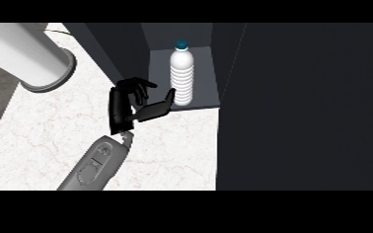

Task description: Pick up the bottled water, place it into the cabinet and close the cabinet

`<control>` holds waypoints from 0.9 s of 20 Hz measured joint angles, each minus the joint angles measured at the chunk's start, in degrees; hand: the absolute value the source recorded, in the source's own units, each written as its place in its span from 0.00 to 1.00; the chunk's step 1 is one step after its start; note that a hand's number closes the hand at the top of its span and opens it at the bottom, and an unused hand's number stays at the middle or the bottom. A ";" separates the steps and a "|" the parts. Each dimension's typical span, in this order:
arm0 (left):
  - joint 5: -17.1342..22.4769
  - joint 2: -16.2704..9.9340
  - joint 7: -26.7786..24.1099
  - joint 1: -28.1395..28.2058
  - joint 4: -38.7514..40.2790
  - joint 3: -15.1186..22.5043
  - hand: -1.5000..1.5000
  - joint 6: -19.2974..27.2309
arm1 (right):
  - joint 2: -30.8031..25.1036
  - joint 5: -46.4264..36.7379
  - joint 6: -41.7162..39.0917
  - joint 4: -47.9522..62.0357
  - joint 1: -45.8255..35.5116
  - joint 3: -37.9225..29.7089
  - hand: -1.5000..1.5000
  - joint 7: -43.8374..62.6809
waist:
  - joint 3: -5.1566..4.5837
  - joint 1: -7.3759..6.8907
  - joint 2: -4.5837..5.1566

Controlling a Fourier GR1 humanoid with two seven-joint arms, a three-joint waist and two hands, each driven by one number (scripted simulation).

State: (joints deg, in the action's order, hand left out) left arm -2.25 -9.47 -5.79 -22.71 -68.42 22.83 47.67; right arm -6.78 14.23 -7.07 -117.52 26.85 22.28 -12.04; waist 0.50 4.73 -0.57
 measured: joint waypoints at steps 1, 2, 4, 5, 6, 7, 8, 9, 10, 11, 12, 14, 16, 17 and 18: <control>-0.69 -0.44 -0.15 0.16 -0.13 0.34 0.00 0.66 | -0.06 -0.09 -0.11 -0.02 0.09 0.17 0.00 -0.12 | 0.08 -0.02 -0.13; -1.34 -0.74 -0.15 0.52 -0.50 1.04 0.00 1.16 | -0.02 -0.07 -0.19 -0.07 0.09 0.36 0.00 -0.13 | 0.14 0.03 -0.21; -2.02 -1.27 0.13 0.21 -0.42 1.40 0.00 1.92 | 0.10 -0.21 -0.19 0.32 0.01 0.39 0.00 -0.45 | 0.15 0.20 -0.15; -2.39 -1.49 0.29 0.29 -0.56 1.82 0.00 2.16 | 0.17 -0.30 -0.06 0.20 -0.29 0.38 0.00 -0.27 | 0.19 0.18 -0.16; -2.62 -1.38 0.59 0.40 -0.54 2.32 0.00 2.49 | -0.03 -0.22 -0.20 0.13 -0.13 0.34 0.00 -0.23 | 0.17 0.35 -0.11; -2.89 -1.68 0.58 0.10 -0.26 2.38 0.00 2.64 | 0.13 -0.35 0.04 -0.12 -0.32 0.47 0.00 0.00 | 0.18 0.42 -0.04; -3.25 -1.91 0.86 0.15 -0.38 2.74 0.00 2.95 | 0.10 -0.25 0.00 -0.10 -0.41 0.46 0.00 0.14 | 0.22 0.49 -0.02; -3.42 -2.01 1.25 0.06 -0.31 2.96 0.00 3.10 | 0.21 -0.32 0.10 -0.11 -0.29 0.65 0.00 0.15 | 0.24 0.56 -0.02; -3.69 -2.14 1.41 0.14 -0.35 3.31 0.00 3.31 | 0.19 -0.32 0.19 -0.27 -0.26 0.58 0.00 0.23 | 0.26 0.69 0.01; -3.65 -2.21 1.64 0.01 -0.29 3.32 0.00 3.44 | -0.05 -0.28 -0.11 -0.01 0.04 0.65 0.00 0.06 | 0.27 0.79 0.05; -3.83 -2.44 1.90 0.01 -0.35 3.44 0.00 3.68 | -0.11 -0.25 -0.27 0.07 0.25 0.66 0.00 -0.28 | 0.30 0.85 0.03; -3.98 -2.70 2.10 0.21 -0.72 3.88 0.00 3.93 | -0.17 -0.14 -0.48 0.03 -0.01 0.68 0.00 -0.29 | 0.32 0.98 0.14; -3.74 -2.80 2.57 -0.12 -0.65 4.11 0.00 3.58 | 0.07 -0.21 -0.26 0.03 -0.32 0.76 0.00 -0.16 | 0.30 0.77 0.16; -3.39 -2.70 2.33 -0.12 -0.67 4.20 0.00 3.32 | -0.01 -0.11 -0.29 0.08 -0.24 0.56 0.00 -0.24 | 0.26 0.65 0.17; -2.91 -2.81 1.95 -0.05 -0.91 4.27 0.00 2.83 | -0.06 -0.16 -0.32 0.22 -0.30 0.51 0.00 -0.28 | 0.20 0.65 0.26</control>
State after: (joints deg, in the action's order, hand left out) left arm -5.16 -12.28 -3.84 -22.75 -69.33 27.10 50.50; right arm -6.84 14.07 -7.39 -117.31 26.55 22.79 -12.31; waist 0.70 5.37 -0.31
